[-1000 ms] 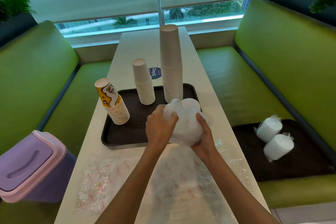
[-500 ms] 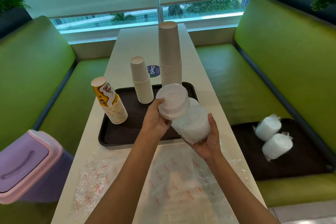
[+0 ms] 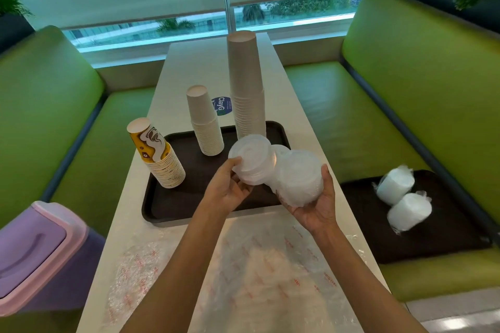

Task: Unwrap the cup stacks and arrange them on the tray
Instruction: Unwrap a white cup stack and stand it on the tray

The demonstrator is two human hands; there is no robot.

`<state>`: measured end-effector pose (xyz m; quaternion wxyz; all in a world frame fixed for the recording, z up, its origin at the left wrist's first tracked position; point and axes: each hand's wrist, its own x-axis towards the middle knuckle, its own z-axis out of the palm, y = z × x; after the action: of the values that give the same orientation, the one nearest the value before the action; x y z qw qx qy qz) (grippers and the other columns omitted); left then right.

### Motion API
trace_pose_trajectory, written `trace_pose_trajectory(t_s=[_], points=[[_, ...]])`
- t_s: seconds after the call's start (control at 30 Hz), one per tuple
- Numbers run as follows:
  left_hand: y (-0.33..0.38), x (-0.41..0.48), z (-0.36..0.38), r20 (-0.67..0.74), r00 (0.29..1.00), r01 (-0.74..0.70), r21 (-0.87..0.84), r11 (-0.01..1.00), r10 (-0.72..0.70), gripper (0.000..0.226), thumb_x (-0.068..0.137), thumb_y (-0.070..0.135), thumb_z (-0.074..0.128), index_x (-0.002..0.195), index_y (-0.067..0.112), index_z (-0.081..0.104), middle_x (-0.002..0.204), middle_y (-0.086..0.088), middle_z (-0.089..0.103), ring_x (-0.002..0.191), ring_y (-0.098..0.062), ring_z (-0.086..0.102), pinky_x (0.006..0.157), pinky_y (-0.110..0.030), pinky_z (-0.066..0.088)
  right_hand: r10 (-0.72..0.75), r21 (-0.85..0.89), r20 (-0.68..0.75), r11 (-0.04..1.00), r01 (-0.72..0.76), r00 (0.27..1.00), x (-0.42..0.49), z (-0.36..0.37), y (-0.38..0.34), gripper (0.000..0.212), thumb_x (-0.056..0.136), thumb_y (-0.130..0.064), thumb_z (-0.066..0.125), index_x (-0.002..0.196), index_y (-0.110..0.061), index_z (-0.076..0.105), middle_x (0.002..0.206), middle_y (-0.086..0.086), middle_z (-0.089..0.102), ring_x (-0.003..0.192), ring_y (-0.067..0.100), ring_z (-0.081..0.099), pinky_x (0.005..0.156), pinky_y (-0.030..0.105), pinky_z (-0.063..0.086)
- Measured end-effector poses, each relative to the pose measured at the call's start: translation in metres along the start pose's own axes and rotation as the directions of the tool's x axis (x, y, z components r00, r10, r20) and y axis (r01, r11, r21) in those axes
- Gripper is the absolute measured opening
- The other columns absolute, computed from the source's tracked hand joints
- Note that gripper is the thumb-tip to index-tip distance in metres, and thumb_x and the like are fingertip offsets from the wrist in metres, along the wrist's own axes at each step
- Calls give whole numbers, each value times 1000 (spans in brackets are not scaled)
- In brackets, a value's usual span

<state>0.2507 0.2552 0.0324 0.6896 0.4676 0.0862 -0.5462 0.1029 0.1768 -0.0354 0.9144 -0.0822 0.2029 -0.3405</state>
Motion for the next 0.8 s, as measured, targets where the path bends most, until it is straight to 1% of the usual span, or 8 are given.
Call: trace_pose_trajectory(t_s=[0.17,0.23,0.33,0.4,0.5,0.6,0.7,0.8], points=[[-7,3,-12,-3,999,36,-31,999,-36,40,90,17,56,128,6,47,104,-14,57,87,-24,60,65,-29,53,14,5,-2,1000,-14,1000,-1,-3,-4,117,33,-41,97,137,-17,49,134,18,56,110,39,60,75,51,58],[-1,7,-18,-18,1000,13,-68,998,-14,44,90,18,57,130,6,46,106,-14,57,88,-24,60,64,-28,52,8,8,2,1000,-8,1000,-1,-6,-6,114,32,-41,97,134,-17,52,130,18,59,107,39,62,75,52,58],[14,18,-29,-68,996,-57,-115,992,50,48,90,17,57,135,8,43,112,-13,56,93,-25,59,65,-29,50,-17,9,4,1000,17,1000,-2,-7,-12,105,29,-40,97,123,-15,59,120,19,65,100,39,66,71,52,58],[21,28,-38,-128,987,-106,-83,991,94,52,90,14,57,139,10,39,125,-14,53,104,-27,58,69,-31,50,-35,8,-10,999,35,999,-2,-7,-17,103,28,-41,97,121,-16,60,122,18,64,102,39,65,70,52,59],[19,50,-53,-247,960,-100,147,984,134,52,92,11,57,141,10,38,136,-15,48,121,-31,51,83,-35,49,-45,-2,-18,999,45,999,-1,-5,-24,108,32,-44,96,129,-17,55,132,17,59,111,39,61,71,51,58],[9,73,-65,-318,928,-53,405,913,195,43,94,13,56,135,6,44,133,-16,51,118,-30,53,87,-36,48,-48,-14,-3,999,47,999,2,-4,-31,112,35,-46,95,135,-19,51,134,17,57,117,38,57,71,51,58],[0,92,-70,-290,911,-59,611,790,292,38,93,14,58,129,6,49,129,-16,54,111,-28,54,84,-36,48,-39,-16,-3,999,39,999,4,-6,-34,116,35,-46,95,138,-19,49,136,17,55,117,39,57,71,51,58],[-3,106,-70,-243,887,-62,779,624,392,36,93,14,57,128,5,51,127,-16,55,112,-27,53,88,-34,47,-37,-4,7,999,37,999,7,-8,-36,116,37,-45,95,139,-20,47,136,17,55,114,39,60,72,52,58]])
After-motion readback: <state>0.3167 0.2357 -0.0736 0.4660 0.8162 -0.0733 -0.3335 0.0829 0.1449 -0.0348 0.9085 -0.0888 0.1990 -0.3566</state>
